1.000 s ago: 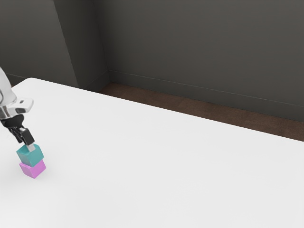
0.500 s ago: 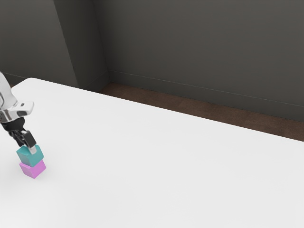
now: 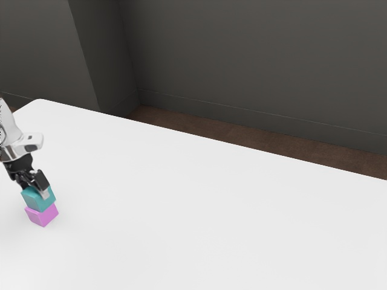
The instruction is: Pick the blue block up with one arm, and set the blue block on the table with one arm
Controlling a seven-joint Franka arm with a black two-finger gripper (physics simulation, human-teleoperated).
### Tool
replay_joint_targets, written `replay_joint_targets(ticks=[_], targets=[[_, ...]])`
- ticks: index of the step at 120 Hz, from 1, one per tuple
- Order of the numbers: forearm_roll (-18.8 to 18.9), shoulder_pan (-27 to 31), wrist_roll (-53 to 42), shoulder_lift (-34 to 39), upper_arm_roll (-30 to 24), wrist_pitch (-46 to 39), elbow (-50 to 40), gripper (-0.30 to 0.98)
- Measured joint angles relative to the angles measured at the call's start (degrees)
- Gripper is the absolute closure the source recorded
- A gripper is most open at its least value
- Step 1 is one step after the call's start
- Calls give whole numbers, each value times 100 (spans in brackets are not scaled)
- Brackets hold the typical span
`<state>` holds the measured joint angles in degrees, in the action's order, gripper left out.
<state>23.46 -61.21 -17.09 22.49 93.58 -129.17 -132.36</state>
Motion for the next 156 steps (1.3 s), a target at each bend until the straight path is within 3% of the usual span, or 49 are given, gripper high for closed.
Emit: replay_joint_targets(ticks=[62, 88, 129, 140, 156], targets=[[9, -185, 429, -7, 222, -75, -10, 0], [20, -230, 540, -7, 223, -104, -7, 29], [43, -245, 747, -69, 193, -116, -1, 35], [19, -447, 807, -90, 161, -101, 4, 35], [-158, -1283, 913, -189, 142, -88, 32, 36]])
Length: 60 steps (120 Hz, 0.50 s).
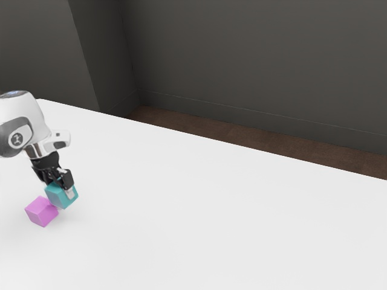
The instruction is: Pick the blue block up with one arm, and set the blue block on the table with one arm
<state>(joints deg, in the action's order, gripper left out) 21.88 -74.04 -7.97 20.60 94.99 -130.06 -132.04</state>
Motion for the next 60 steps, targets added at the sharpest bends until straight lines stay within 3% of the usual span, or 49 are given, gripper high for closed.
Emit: replay_joint_targets(ticks=[25, 35, 56, 60], targets=[[-226, -1054, 264, -43, 83, -17, -70, 36], [-237, -1443, 379, -19, 422, -78, -173, 36], [-240, -1634, 601, -5, 599, -197, -288, 36], [-249, -1636, 632, -3, 603, -215, -301, 31]])
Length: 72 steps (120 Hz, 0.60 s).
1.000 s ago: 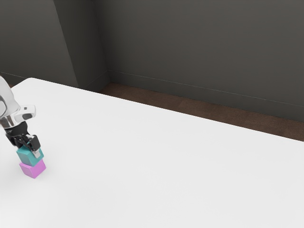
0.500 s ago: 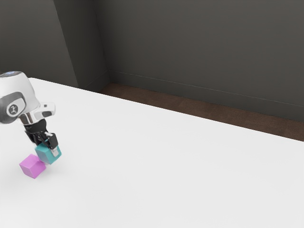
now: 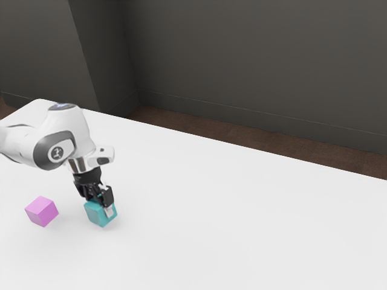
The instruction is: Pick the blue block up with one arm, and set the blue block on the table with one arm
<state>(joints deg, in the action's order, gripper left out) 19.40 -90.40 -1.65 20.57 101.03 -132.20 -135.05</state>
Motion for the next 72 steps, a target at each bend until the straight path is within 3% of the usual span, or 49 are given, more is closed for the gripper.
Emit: replay_joint_targets(ticks=[27, 40, 44, 53, 61, 67, 72], targets=[[-78, 31, 100, -3, 5, -56, -15, 12], [-113, 434, 115, -211, -216, -35, 6, 7], [-166, 1165, 112, -333, -967, 27, 25, 6], [-298, 3639, 101, -375, -3412, 298, 46, 4], [-507, 5273, 93, -132, -5080, 690, 51, 3], [-655, 6198, 92, 117, -6125, 964, 50, 2], [-736, 6685, 93, 267, -6682, 1149, 49, 2]])
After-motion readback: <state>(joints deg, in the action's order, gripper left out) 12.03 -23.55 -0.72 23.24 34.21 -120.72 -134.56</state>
